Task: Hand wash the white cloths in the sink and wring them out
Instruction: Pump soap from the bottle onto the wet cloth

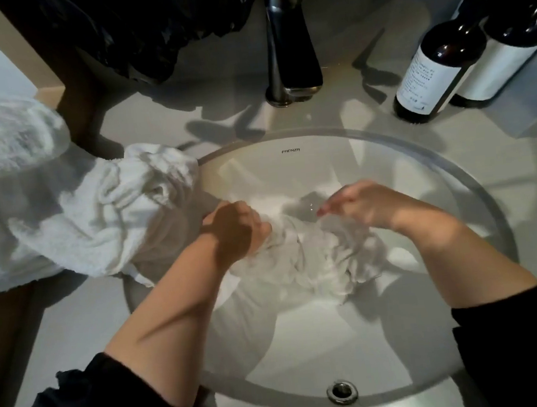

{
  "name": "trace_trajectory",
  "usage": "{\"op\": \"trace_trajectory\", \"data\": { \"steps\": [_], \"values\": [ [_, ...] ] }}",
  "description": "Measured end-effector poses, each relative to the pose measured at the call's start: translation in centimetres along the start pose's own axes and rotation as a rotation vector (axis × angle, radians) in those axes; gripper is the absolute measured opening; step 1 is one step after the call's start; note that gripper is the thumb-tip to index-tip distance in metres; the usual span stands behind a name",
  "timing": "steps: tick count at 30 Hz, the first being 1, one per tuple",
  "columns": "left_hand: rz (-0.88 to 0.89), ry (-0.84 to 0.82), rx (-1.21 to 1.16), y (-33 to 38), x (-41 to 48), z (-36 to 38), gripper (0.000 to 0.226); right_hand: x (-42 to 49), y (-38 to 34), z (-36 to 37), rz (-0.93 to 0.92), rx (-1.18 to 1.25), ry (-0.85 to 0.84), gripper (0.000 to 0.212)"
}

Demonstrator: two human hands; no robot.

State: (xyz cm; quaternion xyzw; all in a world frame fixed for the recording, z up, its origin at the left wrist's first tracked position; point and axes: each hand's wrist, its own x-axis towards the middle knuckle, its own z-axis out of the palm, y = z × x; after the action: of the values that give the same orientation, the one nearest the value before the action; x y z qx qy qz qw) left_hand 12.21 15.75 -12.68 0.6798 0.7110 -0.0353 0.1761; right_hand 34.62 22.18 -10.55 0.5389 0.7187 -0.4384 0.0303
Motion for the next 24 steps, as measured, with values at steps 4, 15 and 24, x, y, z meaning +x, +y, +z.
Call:
{"op": "trace_trajectory", "data": {
  "steps": [4, 15, 24],
  "values": [
    [-0.127, -0.144, -0.085, 0.6, -0.6, 1.4, 0.065, 0.3, 0.4, 2.1, 0.330, -0.478, -0.093, 0.075],
    [0.001, -0.377, -0.138, 0.8, -0.8, 1.4, 0.081, 0.4, -0.5, 1.0, 0.049, 0.394, 0.435, 0.037],
    [-0.089, -0.470, 0.005, -0.5, -0.5, 0.0, 0.077, 3.0, -1.2, 11.5, -0.251, -0.917, 0.276, 0.053]
  ]
}}
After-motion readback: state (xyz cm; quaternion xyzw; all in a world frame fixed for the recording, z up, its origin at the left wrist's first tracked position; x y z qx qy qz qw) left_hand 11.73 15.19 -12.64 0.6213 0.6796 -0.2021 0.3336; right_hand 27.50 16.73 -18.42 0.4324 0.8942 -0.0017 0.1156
